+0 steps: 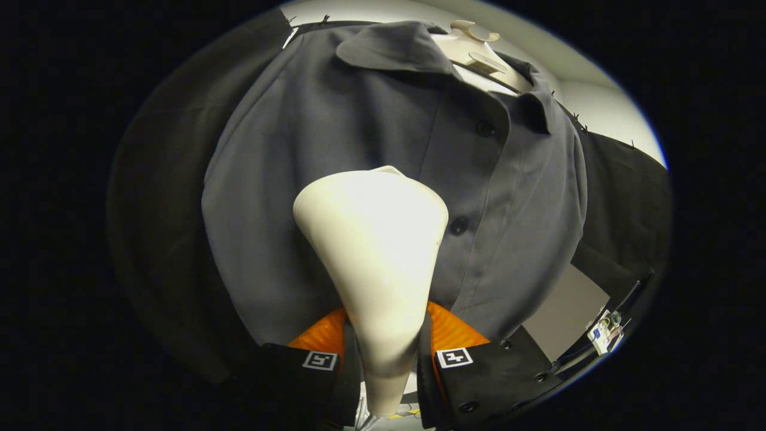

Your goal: Iron the clothes twice with a garment steamer, once on the left side and once on the right side.

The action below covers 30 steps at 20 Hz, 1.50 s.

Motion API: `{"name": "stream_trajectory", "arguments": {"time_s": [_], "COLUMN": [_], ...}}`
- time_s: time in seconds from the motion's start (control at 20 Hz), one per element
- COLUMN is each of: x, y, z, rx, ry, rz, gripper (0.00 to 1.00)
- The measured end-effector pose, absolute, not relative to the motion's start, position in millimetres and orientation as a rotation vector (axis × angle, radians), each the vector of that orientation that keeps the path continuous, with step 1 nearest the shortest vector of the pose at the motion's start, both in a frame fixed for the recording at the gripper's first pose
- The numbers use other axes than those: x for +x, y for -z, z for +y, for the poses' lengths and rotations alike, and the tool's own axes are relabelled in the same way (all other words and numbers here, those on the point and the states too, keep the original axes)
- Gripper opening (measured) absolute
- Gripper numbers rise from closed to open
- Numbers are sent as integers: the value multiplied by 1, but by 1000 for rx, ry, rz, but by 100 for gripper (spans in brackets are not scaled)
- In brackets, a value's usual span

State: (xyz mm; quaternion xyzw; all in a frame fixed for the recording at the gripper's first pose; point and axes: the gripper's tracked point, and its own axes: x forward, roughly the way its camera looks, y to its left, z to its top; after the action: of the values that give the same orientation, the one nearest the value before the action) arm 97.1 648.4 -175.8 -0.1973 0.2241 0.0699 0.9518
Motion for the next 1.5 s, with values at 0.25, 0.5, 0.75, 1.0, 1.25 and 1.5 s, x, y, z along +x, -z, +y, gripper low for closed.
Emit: {"name": "stream_trajectory", "arguments": {"time_s": [0.25, 0.5, 0.75, 1.0, 1.25, 1.5], "x": [95, 81, 67, 54, 36, 26], "y": [232, 295, 352, 398, 413, 372], "z": [634, 610, 568, 522, 472, 456], "rx": [-442, -464, -484, -500, -470, -401], "ry": [-131, -126, -110, -93, -111, -136], "rz": [505, 568, 631, 706, 775, 769], "gripper": [47, 46, 46, 47, 47, 47]}}
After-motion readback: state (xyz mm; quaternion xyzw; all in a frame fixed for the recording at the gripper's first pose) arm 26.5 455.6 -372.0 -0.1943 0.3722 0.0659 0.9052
